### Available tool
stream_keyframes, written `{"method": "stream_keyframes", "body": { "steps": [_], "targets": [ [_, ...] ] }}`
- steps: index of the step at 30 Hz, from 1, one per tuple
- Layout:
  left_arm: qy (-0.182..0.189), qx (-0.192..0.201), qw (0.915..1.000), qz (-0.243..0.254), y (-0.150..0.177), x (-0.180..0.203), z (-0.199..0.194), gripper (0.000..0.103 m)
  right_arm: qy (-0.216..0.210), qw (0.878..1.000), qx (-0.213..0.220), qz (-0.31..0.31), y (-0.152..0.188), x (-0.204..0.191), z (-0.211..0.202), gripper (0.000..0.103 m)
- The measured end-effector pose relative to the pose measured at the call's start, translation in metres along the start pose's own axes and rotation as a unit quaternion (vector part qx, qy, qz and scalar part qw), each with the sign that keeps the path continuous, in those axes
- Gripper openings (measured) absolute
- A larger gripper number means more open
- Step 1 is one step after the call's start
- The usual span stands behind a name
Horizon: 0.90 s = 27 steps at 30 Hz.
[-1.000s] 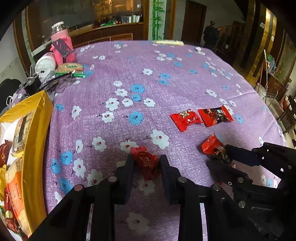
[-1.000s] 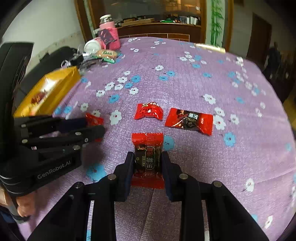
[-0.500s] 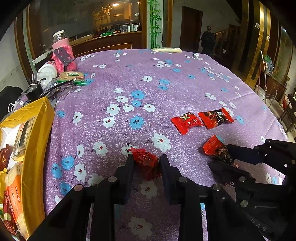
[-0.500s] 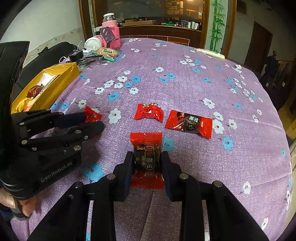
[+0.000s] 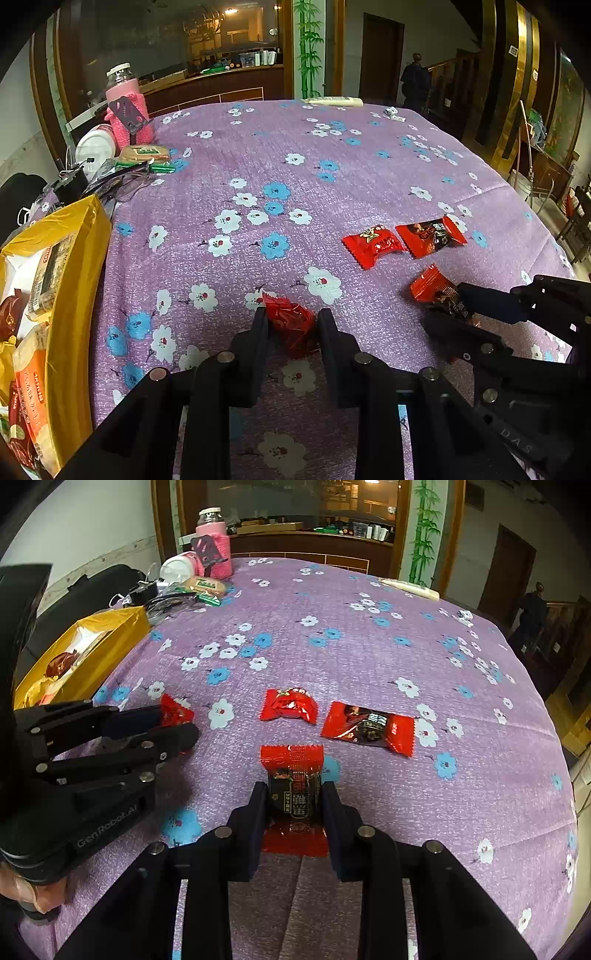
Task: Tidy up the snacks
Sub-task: 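Grasp a red candy packet with the right gripper while the left grasps a small red candy, then carry the held red candies toward the white box with both grippers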
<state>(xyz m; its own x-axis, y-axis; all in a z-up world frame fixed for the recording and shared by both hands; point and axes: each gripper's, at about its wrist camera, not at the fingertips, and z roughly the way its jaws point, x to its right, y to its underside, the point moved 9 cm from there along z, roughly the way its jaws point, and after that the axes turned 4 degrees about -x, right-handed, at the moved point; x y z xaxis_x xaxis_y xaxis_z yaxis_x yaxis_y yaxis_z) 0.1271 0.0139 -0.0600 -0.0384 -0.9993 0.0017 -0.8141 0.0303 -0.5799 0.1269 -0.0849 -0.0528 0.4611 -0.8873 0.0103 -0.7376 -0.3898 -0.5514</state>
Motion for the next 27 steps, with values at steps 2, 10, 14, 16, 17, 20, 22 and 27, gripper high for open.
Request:
{"method": "stream_keyframes", "body": {
  "steps": [2, 10, 14, 16, 17, 20, 22, 27],
  "targets": [
    [-0.001, 0.002, 1.0, 0.0, 0.0, 0.0, -0.001, 0.027, -0.002, 1.0, 0.003, 0.001, -0.001, 0.0, -0.001, 0.027],
    [-0.01, 0.021, 0.9997, 0.005, -0.003, 0.0, -0.011, 0.025, -0.006, 1.0, 0.01, 0.009, -0.003, 0.001, -0.004, 0.027],
    [-0.01, 0.028, 0.9995, 0.006, -0.005, 0.0, -0.014, 0.025, -0.007, 1.0, 0.014, 0.013, -0.004, 0.002, -0.005, 0.027],
    [-0.01, 0.03, 0.9995, 0.006, -0.006, 0.0, -0.016, 0.025, -0.009, 1.0, 0.016, 0.015, -0.004, 0.002, -0.006, 0.027],
    [-0.009, 0.031, 0.9995, 0.006, -0.006, 0.001, -0.016, 0.025, -0.009, 1.0, 0.017, 0.017, -0.005, 0.002, -0.006, 0.027],
    [-0.006, 0.035, 0.9994, 0.005, -0.007, 0.001, -0.019, 0.025, -0.009, 1.0, 0.018, 0.022, -0.005, 0.004, -0.006, 0.027],
    [0.002, 0.038, 0.9993, 0.002, -0.008, 0.001, -0.022, 0.025, -0.009, 0.999, 0.02, 0.026, -0.006, 0.005, -0.007, 0.027],
    [0.057, 0.045, 0.997, -0.027, -0.014, -0.003, -0.032, 0.025, -0.014, 0.999, 0.024, 0.041, -0.007, 0.01, -0.008, 0.027]
  ]
}}
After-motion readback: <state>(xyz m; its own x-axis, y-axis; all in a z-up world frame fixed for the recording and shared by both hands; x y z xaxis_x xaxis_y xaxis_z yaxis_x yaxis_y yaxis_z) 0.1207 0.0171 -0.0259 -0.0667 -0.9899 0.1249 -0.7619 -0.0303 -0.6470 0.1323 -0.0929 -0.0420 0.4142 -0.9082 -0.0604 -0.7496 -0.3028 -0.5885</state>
